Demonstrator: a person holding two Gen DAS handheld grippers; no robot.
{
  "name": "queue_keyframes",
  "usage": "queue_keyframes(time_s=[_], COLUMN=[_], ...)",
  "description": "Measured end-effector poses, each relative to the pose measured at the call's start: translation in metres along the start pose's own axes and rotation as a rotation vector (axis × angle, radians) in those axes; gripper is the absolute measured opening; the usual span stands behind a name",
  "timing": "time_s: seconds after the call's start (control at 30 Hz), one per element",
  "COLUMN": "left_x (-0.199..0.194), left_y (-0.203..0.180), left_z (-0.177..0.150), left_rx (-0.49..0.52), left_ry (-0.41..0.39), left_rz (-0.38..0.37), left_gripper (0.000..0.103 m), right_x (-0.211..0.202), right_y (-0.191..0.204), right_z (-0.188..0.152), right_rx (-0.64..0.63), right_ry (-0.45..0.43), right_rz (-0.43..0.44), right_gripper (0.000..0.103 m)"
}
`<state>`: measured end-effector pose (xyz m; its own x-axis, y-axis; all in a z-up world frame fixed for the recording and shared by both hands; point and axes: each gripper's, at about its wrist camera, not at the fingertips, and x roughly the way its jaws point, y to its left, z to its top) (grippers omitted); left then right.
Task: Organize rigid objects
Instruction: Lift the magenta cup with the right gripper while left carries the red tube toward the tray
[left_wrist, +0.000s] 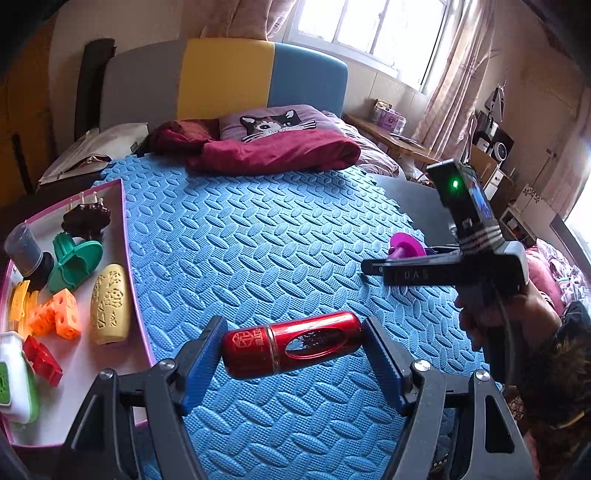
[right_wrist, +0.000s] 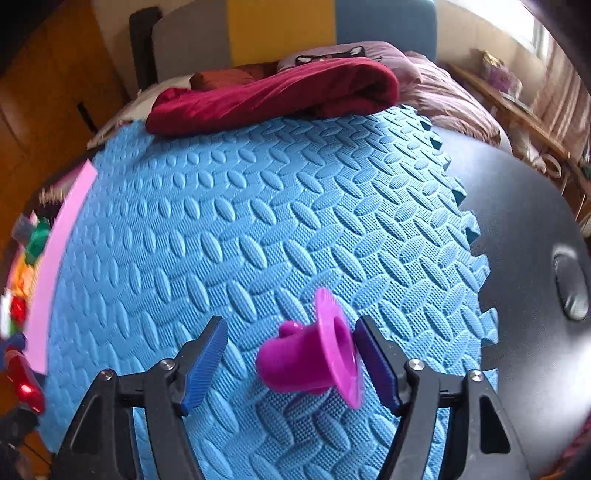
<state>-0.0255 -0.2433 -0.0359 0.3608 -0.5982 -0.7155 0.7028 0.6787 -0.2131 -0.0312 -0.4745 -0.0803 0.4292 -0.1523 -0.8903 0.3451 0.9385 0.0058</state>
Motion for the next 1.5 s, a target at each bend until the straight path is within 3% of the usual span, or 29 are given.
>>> queue_keyframes(time_s=[0.07,0.5,0.93,1.5], left_x=[-0.003,-0.012,-0.032,-0.055], left_y=[0.002,0.007,0.014,0.057], left_z=[0.001,0.004,0.007,0.003], left_rx=[-0.006,-0.010,-0.006,-0.098], left_ry=[-0.005,-0.024,-0.057,-0.078], left_rz=[0.002,0.043,0.145,0.223], left_gripper=[0.075,0.075,0.075,0.075], right_x=[-0.003,0.000,-0.001,0.000], right_y=[0.001,0.000,0.002,0.002], right_z=[-0.001,0.001,-0.001,-0.001], right_rx=[-0.001,0.006,-0.018,-0.025], right_ry=[-0.009,-0.012,-0.037,-0.047], right_rz=[0.012,0.009,0.008,0.011], right_gripper=[0.053,0.054,0.053,0.053])
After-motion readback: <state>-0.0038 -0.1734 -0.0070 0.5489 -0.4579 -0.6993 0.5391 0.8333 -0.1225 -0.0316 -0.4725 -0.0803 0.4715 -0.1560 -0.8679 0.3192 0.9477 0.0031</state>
